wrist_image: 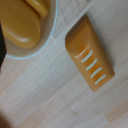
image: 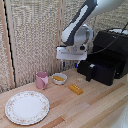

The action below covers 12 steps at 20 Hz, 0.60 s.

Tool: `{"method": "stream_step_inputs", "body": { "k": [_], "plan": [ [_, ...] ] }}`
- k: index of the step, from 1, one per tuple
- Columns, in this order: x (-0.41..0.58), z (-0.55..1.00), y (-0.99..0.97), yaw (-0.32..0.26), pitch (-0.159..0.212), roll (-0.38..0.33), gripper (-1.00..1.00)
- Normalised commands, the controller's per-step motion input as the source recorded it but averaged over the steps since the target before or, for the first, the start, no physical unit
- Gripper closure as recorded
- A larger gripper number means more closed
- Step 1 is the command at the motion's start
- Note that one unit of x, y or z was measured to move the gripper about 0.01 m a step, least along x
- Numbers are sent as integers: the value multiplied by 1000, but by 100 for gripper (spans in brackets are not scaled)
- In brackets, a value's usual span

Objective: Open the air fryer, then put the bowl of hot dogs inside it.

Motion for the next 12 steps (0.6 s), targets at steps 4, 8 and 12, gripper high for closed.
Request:
{"method": "stream_step_inputs", "body": {
  "k": [4, 8, 12],
  "plan": [
    [298, -187, -90, 168, 0, -98, -100],
    [198, -166, -86, 143, 0, -92, -100],
    [144, -222, -98, 121, 14, -97, -100]
  ]
}}
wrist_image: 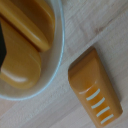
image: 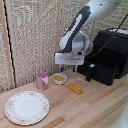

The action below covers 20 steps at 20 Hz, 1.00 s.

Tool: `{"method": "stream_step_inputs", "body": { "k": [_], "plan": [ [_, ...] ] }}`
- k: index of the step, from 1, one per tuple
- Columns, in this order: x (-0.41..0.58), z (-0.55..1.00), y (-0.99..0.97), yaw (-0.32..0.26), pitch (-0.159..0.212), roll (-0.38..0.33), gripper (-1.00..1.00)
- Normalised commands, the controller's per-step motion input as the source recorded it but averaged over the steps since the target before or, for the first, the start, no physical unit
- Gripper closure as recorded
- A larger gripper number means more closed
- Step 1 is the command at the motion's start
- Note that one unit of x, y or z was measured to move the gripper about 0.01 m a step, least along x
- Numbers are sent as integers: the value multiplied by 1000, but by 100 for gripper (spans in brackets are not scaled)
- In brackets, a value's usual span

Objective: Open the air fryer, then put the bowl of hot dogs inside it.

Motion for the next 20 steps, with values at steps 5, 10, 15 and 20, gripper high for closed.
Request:
{"method": "stream_step_inputs", "body": {
  "k": [5, 10, 15, 20],
  "plan": [
    [119, -261, -151, 124, 30, -73, -100],
    [77, -223, -224, 129, 7, -19, -100],
    [100, -95, -159, 83, 1, 4, 100],
    [60, -94, -19, 80, 14, 13, 100]
  ]
}}
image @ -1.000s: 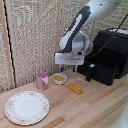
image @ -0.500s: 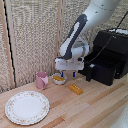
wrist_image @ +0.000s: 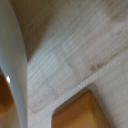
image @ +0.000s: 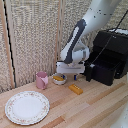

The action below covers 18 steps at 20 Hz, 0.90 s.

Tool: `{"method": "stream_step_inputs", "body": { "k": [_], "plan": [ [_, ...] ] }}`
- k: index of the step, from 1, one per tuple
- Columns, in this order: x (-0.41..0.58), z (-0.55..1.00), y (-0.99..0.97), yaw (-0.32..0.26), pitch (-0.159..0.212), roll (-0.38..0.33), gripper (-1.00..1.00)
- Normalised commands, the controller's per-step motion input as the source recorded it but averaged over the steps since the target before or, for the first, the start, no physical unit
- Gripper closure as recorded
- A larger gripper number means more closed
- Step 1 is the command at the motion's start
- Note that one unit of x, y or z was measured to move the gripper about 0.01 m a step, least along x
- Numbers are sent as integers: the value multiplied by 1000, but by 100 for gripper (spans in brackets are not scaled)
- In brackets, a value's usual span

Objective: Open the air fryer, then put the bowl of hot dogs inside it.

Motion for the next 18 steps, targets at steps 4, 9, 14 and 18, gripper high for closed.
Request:
{"method": "stream_step_inputs", "body": {
  "k": [4, 9, 14, 18],
  "plan": [
    [66, -52, 0, 136, 13, 0, 100],
    [58, 8, -46, 31, -11, 20, 100],
    [1, 319, -36, -80, -13, 20, 100],
    [-10, 773, -89, -171, 25, 30, 100]
  ]
}}
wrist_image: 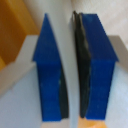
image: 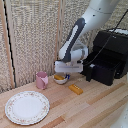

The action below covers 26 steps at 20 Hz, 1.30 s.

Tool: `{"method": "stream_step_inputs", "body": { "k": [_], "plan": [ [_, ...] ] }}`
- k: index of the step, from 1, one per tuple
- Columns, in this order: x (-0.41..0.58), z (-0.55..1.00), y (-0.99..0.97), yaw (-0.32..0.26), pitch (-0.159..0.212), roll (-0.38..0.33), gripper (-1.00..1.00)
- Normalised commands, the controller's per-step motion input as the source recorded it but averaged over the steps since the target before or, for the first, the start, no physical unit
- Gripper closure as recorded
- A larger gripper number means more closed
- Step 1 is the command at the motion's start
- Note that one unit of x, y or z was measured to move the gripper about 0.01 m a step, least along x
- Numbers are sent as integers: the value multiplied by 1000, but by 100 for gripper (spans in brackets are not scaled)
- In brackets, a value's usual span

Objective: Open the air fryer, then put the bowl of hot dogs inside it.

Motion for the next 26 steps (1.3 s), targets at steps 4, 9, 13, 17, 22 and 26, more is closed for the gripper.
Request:
{"method": "stream_step_inputs", "body": {
  "k": [4, 9, 13, 17, 22, 26],
  "plan": [
    [14, 932, -174, -178, 61, 55, 100],
    [159, 938, -227, -204, 39, 27, 100],
    [231, 888, -352, -214, 28, 0, 100],
    [245, 726, -391, -243, 11, -4, 100],
    [155, 562, -519, -225, 0, 0, 100],
    [10, 379, -768, -150, -2, 1, 100]
  ]
}}
